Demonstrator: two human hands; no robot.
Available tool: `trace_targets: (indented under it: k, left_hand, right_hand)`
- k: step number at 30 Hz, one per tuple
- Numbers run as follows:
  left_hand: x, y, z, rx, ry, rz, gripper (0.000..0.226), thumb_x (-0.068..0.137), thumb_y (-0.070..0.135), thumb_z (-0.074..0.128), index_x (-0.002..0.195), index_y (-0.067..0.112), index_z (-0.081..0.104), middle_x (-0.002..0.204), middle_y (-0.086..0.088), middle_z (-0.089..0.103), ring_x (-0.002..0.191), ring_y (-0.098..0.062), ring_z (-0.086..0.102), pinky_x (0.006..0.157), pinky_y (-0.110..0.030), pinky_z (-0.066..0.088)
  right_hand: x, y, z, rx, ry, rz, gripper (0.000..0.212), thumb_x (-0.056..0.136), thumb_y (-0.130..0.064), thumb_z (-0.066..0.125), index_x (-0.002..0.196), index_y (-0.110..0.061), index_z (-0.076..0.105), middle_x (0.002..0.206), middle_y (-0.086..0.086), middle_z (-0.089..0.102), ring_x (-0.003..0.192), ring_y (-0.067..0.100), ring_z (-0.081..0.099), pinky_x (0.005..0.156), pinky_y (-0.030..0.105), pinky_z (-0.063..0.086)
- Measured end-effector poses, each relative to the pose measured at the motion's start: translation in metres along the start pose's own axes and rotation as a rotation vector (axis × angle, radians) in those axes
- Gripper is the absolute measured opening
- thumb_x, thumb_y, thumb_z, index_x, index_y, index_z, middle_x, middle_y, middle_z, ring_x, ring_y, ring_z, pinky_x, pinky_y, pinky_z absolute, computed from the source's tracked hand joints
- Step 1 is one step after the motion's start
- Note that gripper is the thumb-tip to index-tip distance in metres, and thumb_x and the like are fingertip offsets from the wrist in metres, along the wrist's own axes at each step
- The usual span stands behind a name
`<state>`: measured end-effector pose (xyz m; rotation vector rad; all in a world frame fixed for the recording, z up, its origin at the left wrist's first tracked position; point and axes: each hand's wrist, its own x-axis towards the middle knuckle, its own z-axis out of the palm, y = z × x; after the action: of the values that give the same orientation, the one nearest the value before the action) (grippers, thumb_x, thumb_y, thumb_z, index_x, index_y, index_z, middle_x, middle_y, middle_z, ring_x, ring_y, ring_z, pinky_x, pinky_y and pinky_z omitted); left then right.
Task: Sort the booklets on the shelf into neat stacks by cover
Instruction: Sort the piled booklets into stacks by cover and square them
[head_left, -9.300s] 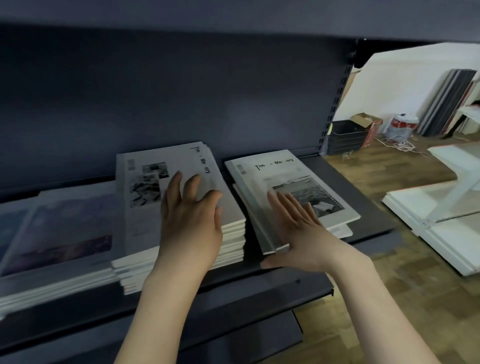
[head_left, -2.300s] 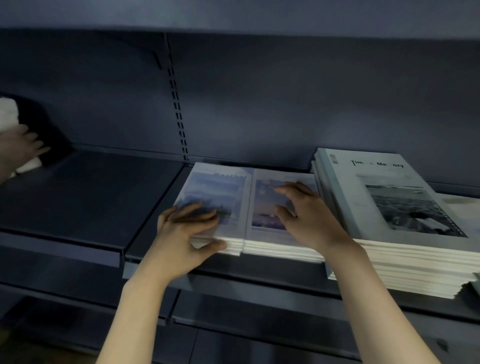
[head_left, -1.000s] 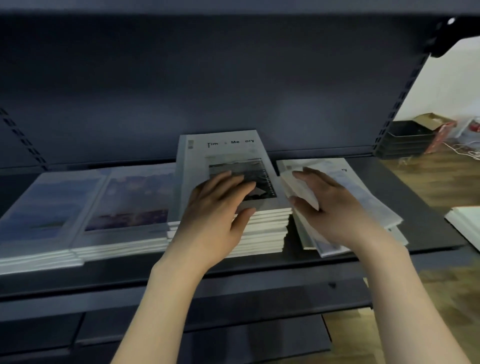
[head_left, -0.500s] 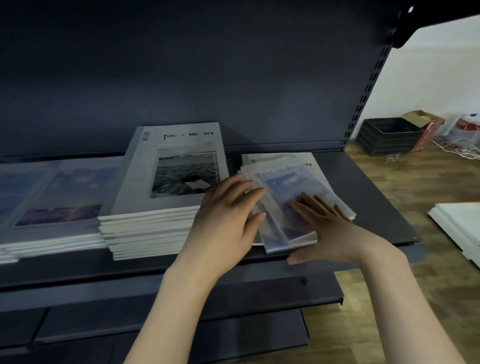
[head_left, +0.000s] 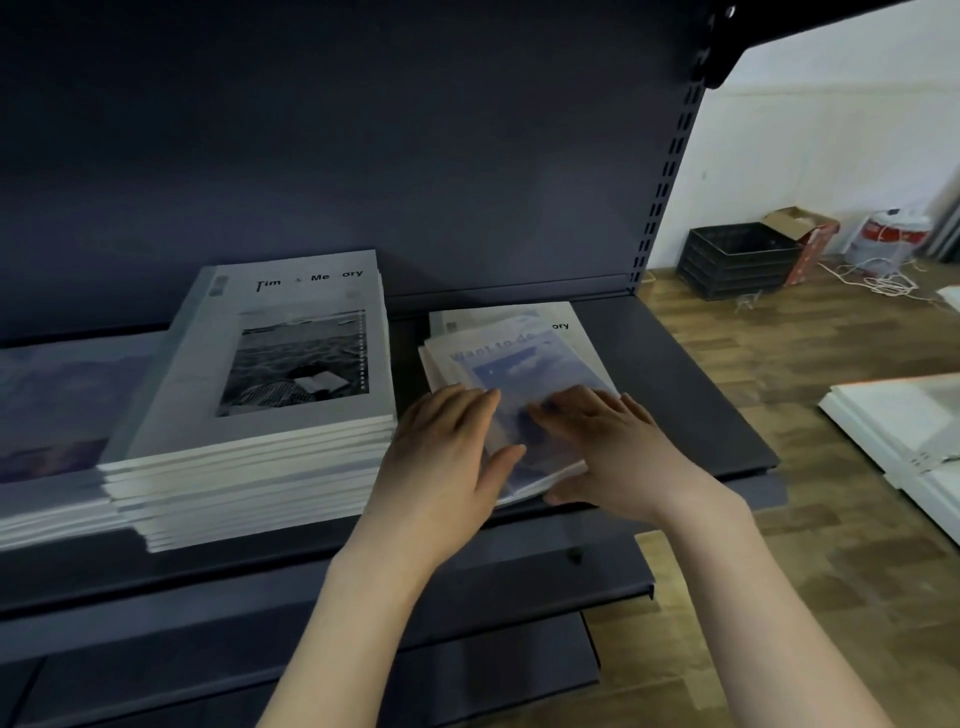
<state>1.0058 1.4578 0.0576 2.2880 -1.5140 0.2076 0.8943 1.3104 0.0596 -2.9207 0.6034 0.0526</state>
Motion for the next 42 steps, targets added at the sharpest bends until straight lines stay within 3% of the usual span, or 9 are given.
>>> trace_targets:
  k: [3,9,14,19,23,30,35,38,42]
  left_hand:
    - [-0.004,0.001,0.005,-0.082,-0.063,-0.066,0.073,0.087,0.06,0.034,0.14,0.01,0.035,0.144,-0.003,0.039,0.133,-0.015,0.032,0.105,-0.02,0.023]
    - [-0.011,-0.001,0.019,-0.094,-0.175,-0.131,0.108,0.063,0.081,0.037,0.142,0.008,0.027,0.146,-0.001,0.032,0.133,-0.013,0.027,0.107,-0.021,0.026]
    - [-0.011,-0.002,0.017,-0.279,-0.252,-0.206,0.128,0.05,0.09,0.033,0.149,0.02,-0.006,0.156,0.003,0.01,0.141,-0.013,0.015,0.113,-0.033,0.026]
    - [-0.018,0.006,0.006,-0.517,-0.177,-0.21,0.103,0.063,0.09,0.009,0.142,0.033,-0.025,0.157,0.008,0.003,0.141,-0.008,0.013,0.114,-0.03,0.02]
    - [-0.014,0.012,0.015,-0.299,-0.127,-0.172,0.095,0.081,0.07,0.033,0.147,0.021,-0.014,0.157,0.001,0.006,0.142,-0.015,0.012,0.115,-0.033,0.019]
    - [0.009,0.013,0.029,0.112,-0.278,-0.062,0.113,0.072,0.075,0.049,0.148,0.011,-0.005,0.157,-0.008,0.0,0.143,-0.023,0.002,0.116,-0.035,0.003]
    - [0.032,0.023,0.022,0.302,-0.382,0.067,0.079,0.081,0.058,0.055,0.139,0.011,0.03,0.139,-0.014,0.036,0.124,-0.031,0.037,0.098,-0.038,0.034]
    - [0.041,0.029,0.011,0.363,-0.427,0.099,0.055,0.091,0.033,0.052,0.138,0.011,0.032,0.134,-0.016,0.043,0.12,-0.034,0.043,0.096,-0.039,0.038]
    - [0.047,0.042,0.001,0.497,-0.353,0.028,0.051,0.086,0.008,0.054,0.133,0.01,0.035,0.127,-0.016,0.05,0.117,-0.037,0.046,0.096,-0.043,0.036]
  right_hand:
    - [0.0,0.004,0.003,0.106,0.007,-0.046,0.07,0.079,-0.044,0.066,0.14,-0.037,0.033,0.154,-0.015,0.011,0.143,0.011,-0.006,0.117,0.038,0.001]
    - [-0.009,0.007,0.016,0.185,0.114,-0.14,0.054,0.087,-0.034,0.061,0.137,-0.03,0.04,0.152,-0.014,0.023,0.139,-0.002,0.009,0.115,0.027,0.008]
    - [-0.018,0.011,0.003,0.235,0.157,-0.03,0.055,0.081,-0.049,0.061,0.134,-0.043,0.044,0.14,-0.022,0.043,0.131,0.007,0.039,0.102,0.031,0.039]
    - [-0.022,0.008,0.001,0.326,0.308,0.01,0.06,0.078,-0.032,0.048,0.138,-0.038,0.04,0.128,-0.021,0.056,0.119,0.011,0.053,0.091,0.033,0.047]
    - [-0.016,0.0,0.015,0.273,0.522,0.039,0.077,0.063,-0.017,0.041,0.139,-0.025,0.042,0.117,-0.006,0.06,0.104,0.027,0.057,0.078,0.035,0.046]
    - [-0.006,0.001,0.017,0.493,0.795,0.088,0.044,0.083,0.0,0.056,0.124,-0.016,0.06,0.094,-0.001,0.047,0.088,0.022,0.053,0.07,0.026,0.04]
    - [-0.009,-0.001,0.002,0.634,0.959,0.2,0.016,0.091,-0.016,0.057,0.1,-0.005,0.066,0.092,-0.001,0.052,0.087,0.024,0.055,0.072,0.025,0.036]
    - [-0.011,-0.003,-0.002,0.647,1.005,0.205,0.014,0.092,-0.015,0.058,0.095,-0.004,0.066,0.085,-0.004,0.054,0.078,0.015,0.053,0.065,0.018,0.037]
    - [-0.011,-0.009,-0.002,0.704,0.977,0.198,0.016,0.094,-0.013,0.054,0.101,-0.002,0.063,0.07,-0.022,0.047,0.063,-0.01,0.051,0.057,0.0,0.032]
